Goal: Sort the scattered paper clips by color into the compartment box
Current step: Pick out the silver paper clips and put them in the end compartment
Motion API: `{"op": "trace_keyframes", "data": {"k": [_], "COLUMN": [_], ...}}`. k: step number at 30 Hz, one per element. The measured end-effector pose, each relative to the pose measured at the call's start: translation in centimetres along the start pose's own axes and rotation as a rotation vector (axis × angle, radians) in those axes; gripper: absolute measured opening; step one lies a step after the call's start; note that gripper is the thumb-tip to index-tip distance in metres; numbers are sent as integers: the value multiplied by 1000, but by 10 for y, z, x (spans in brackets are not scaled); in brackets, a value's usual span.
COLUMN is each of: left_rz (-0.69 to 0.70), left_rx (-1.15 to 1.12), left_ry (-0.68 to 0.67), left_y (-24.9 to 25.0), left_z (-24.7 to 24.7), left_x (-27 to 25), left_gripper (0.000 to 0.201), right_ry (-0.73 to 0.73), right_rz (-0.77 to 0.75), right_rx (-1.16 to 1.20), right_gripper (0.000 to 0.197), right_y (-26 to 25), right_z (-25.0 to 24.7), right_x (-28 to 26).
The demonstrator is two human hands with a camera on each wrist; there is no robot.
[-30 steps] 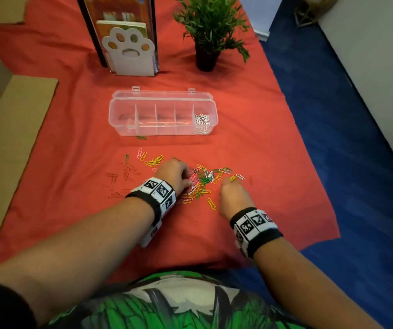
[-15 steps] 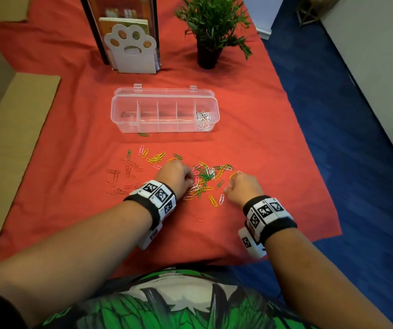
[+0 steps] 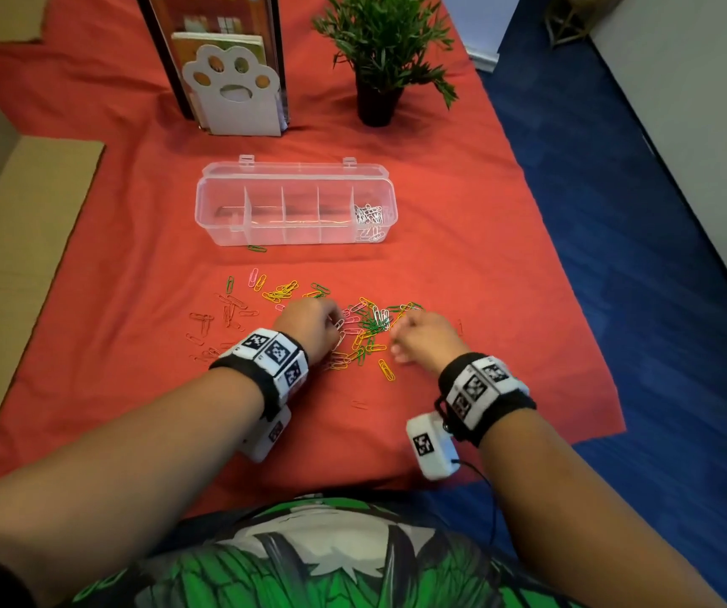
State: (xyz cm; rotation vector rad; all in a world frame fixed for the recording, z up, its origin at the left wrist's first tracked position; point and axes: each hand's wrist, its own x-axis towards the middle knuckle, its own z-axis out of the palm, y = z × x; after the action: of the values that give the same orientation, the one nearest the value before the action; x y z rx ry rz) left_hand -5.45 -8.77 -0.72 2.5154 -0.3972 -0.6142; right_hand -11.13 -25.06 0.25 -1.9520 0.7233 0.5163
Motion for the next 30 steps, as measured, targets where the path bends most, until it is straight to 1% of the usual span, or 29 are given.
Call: {"op": "trace_keyframes", "data": {"k": [1, 2, 3, 4, 5, 6, 8, 9, 11, 12, 14, 15, 17, 18, 20, 23, 26, 28, 30], "left_rz": [-21, -55, -92, -135, -167, -197, -243, -259, -280, -271, -225, -196, -108, -68, -26, -7, 15, 3, -69], "left_rx": [-45, -107, -186, -282, -383, -475, -585, -608, -622, -563, -247, -73, 146, 221, 307, 343, 383, 335, 138], "left_ry": [8, 6, 5, -7, -22, -42, -69, -83, -113, -123, -105, -72, -37, -46, -81, -110, -137, -125, -112], "left_y": [1, 1, 2, 1, 2, 1, 1, 2, 7, 10, 14, 14, 10, 7, 3, -1, 3, 4, 8], "left_z": [-3, -4, -5, -4, -4, -3, -3, -3, -3, -3, -5, -5, -2, 1, 4, 6, 8, 7, 0], "left_x": [0, 1, 2, 5, 8, 11, 16, 18, 20, 20, 17, 14, 10, 8, 8, 11, 10, 11, 13], "left_gripper": [22, 18, 14, 10, 12, 15, 21, 25, 28, 26, 19, 23, 24, 23, 21, 18, 22, 23, 18], "right_ry": [-10, -1, 7, 14, 30, 59, 116, 139, 176, 203, 223, 206, 166, 151, 138, 140, 65, 29, 38], "right_rz": [58, 82, 79, 54, 19, -25, -96, -107, -166, -212, -276, -293, -291, -285, -248, -140, -55, -6, 32], "right_rx": [205, 333, 365, 336, 218, 46, -358, -515, -714, -766, -785, -785, -757, -706, -504, -63, 391, 647, 762], "right_gripper": [29, 31, 31, 29, 27, 22, 13, 19, 33, 36, 34, 34, 30, 25, 11, 26, 29, 27, 22], "right_y": [-4, -8, -11, -13, -14, -15, -15, -15, -12, -11, -11, -11, -12, -11, -11, -7, -3, -2, 1], "right_z": [-4, -9, -13, -17, -20, -21, -18, -14, -2, 4, 12, 14, 12, 10, 1, -15, -26, -34, -39], "right_x": [3, 6, 9, 12, 17, 22, 31, 34, 40, 40, 39, 38, 38, 40, 44, 50, 48, 45, 45]}}
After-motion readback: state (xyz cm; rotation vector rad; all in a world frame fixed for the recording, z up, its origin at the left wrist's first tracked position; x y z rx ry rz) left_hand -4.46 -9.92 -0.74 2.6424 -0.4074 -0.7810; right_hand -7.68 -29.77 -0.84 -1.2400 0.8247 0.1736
